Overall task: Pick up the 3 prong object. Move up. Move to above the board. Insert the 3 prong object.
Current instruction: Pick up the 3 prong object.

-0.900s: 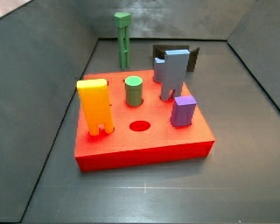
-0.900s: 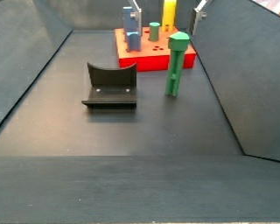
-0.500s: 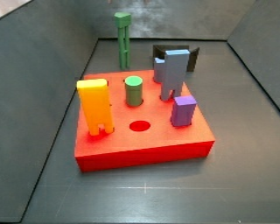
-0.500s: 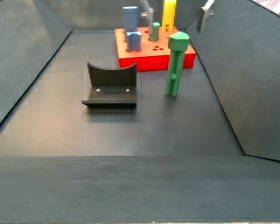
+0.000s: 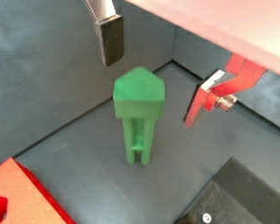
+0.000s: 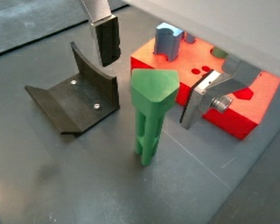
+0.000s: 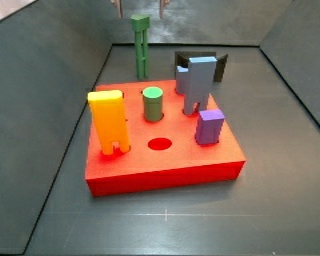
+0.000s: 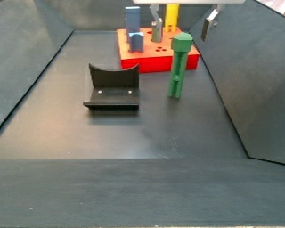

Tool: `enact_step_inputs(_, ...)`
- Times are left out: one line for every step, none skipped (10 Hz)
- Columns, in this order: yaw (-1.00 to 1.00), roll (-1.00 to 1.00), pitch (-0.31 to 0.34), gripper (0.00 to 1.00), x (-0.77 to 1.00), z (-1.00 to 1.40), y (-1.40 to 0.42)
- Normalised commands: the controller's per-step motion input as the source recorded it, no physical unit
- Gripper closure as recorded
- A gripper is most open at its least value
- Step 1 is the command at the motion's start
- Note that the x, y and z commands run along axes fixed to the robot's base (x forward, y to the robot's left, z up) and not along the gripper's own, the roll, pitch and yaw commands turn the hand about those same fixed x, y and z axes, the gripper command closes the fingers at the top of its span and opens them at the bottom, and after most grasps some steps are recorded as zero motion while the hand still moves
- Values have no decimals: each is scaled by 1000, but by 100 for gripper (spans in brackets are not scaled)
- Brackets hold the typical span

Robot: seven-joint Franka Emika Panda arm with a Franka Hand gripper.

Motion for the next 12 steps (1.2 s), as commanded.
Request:
enact_step_inputs(-117,-57,0,0,71,-277,-54)
enact_step_inputs(-100,-77,0,0,23,-326,-34)
enact_step_inputs(-120,-74,0,0,106,-346,-71)
enact_step_inputs(-89,-90,9,0,151,-329,-46)
enact_step_inputs(-34,-70,17,0,120,-349,0)
enact_step_inputs(-20,-29,16,0,51,-180,0)
enact_step_inputs(0,0,0,0,0,0,0)
enact_step_inputs(0,0,0,100,0,0,0)
enact_step_inputs(0,0,0,100,0,0,0)
enact_step_inputs(0,0,0,100,0,0,0)
enact_step_inputs(0,0,0,100,0,0,0)
enact_step_inputs(0,0,0,100,0,0,0)
